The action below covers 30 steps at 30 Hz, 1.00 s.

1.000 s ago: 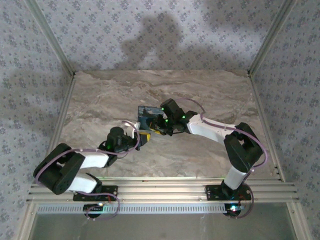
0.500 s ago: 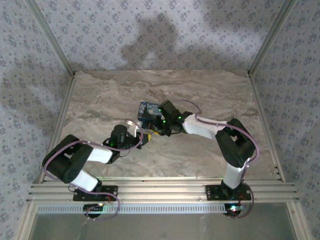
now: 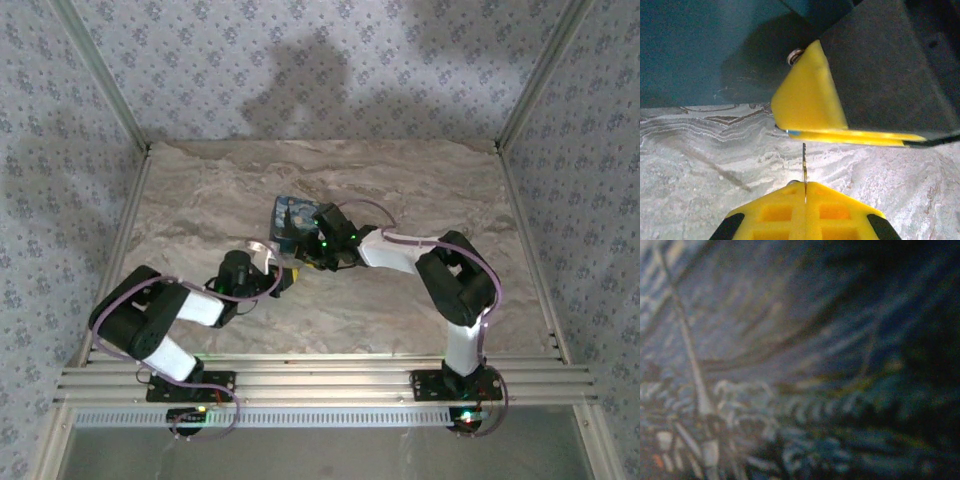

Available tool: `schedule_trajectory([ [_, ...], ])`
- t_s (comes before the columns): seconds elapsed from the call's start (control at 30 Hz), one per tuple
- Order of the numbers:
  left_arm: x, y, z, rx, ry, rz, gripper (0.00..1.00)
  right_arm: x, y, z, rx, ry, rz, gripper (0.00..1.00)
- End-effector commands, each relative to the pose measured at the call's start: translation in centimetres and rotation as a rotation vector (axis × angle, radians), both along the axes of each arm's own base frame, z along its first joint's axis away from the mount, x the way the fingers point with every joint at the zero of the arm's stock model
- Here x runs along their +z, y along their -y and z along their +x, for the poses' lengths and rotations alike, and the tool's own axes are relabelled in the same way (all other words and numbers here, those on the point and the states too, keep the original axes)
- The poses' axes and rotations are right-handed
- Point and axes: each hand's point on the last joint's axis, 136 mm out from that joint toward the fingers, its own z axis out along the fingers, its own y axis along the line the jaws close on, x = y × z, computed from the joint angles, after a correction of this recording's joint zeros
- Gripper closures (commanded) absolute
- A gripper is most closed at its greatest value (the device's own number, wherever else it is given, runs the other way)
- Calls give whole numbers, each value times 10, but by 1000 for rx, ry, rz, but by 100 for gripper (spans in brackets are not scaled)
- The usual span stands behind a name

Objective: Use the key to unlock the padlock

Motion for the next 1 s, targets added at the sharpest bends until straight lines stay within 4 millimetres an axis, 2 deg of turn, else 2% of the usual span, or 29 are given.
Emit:
schedule_trajectory([
  [0.0,3,-6,-9,-11,10,12,100,-31,17,-7,-19,-77,-93,90],
  [0.07,-2,-12,-13,-3,-6,42,100,-30,20,-6,-27,-72,-110,80],
  [0.13,-5,-17,-18,2,-18,76,100,-25,23,-5,-32,-57,-126,59],
  [0.23,-3,-26,-23,17,-11,110,100,-15,26,-5,-29,-28,-150,49],
  [0.43,18,-43,-29,53,46,175,100,12,29,-11,-14,17,-155,45],
  [0.77,83,-66,-48,106,209,130,100,98,55,-19,-48,214,-116,45],
  [0.97,117,-61,-59,63,257,28,100,137,55,-26,-45,288,-28,45],
])
